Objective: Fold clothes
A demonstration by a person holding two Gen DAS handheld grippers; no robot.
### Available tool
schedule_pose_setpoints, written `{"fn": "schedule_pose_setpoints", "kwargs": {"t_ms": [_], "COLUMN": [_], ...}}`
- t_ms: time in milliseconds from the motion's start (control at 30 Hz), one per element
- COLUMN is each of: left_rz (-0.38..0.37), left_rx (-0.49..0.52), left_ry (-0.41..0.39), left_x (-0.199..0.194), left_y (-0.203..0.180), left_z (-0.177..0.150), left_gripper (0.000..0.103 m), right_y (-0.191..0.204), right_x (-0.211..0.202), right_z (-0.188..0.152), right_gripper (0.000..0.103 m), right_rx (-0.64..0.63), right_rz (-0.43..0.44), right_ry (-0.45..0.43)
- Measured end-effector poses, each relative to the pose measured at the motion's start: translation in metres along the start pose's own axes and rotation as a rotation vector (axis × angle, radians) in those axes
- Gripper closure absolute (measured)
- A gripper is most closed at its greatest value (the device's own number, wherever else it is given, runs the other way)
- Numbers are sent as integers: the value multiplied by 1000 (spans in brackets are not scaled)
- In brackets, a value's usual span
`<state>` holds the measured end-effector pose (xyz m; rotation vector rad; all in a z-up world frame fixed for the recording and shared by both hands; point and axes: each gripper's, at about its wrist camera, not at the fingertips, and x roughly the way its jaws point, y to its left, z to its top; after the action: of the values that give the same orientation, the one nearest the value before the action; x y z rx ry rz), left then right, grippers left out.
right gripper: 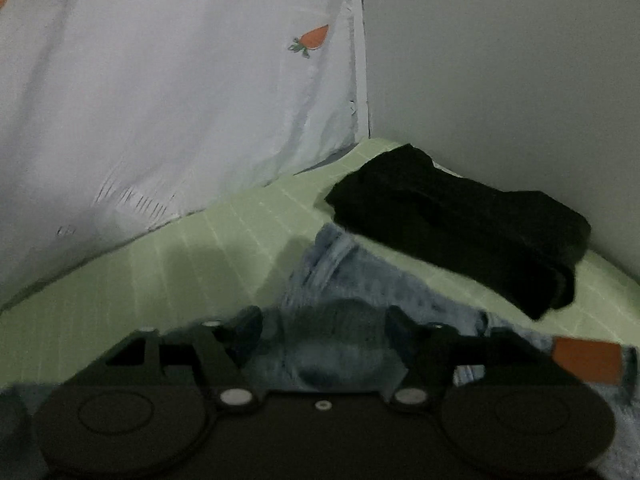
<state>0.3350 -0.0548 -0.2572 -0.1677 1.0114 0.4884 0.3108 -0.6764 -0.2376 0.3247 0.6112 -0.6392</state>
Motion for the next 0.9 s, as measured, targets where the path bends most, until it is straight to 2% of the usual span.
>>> {"fn": "schedule_pose_setpoints", "kwargs": {"t_ms": [67, 133, 200, 233, 267, 300, 333, 400, 467, 500, 567, 633, 700, 733, 767, 800, 900], "left_rz": [8, 16, 19, 21, 24, 26, 27, 27, 25, 23, 19, 15, 13, 14, 14, 14, 3], "left_rx": [0, 4, 9, 8, 7, 6, 4, -1, 1, 2, -2, -5, -5, -8, -9, -10, 11], "left_ry": [2, 2, 3, 5, 6, 8, 10, 13, 17, 19, 22, 27, 32, 33, 33, 33, 27], "left_x": [0, 0, 1, 1, 1, 2, 2, 3, 3, 4, 4, 4, 5, 4, 4, 4, -2], "left_y": [-1, -2, -2, -2, -2, -2, -2, -1, -1, -1, 1, 2, 3, 3, 2, 2, 2], "left_z": [0, 1, 1, 2, 2, 2, 2, 3, 4, 4, 5, 6, 6, 6, 6, 6, 6], "left_gripper": [6, 5, 4, 3, 3, 2, 2, 1, 0, 0, 0, 0, 0, 0, 0, 0, 4], "right_y": [3, 4, 12, 17, 21, 26, 24, 21, 18, 15, 9, 8, 9, 8, 8, 3, -21], "right_x": [19, 44, 65, 71, 77, 83, 88, 93, 100, 108, 125, 144, 135, 122, 108, 90, 29], "right_z": [10, 17, 19, 21, 23, 25, 32, 46, 65, 70, 78, 76, 72, 68, 64, 58, 29], "right_gripper": [19, 18, 17, 25, 38, 67, 79, 86, 86, 84, 74, 48, 42, 38, 24, 16, 16], "right_rx": [21, 34, -7, -41, -75, -110, -106, -80, -49, -10, 70, 81, 75, 74, 72, 71, 44], "right_rz": [21, 40, 4, -24, -52, -80, -77, -60, -60, -31, 29, 25, 20, 22, 24, 11, -63], "right_ry": [38, 112, 162, 165, 167, 169, 161, 127, 81, 84, 93, 161, 140, 108, 76, 38, -48]}}
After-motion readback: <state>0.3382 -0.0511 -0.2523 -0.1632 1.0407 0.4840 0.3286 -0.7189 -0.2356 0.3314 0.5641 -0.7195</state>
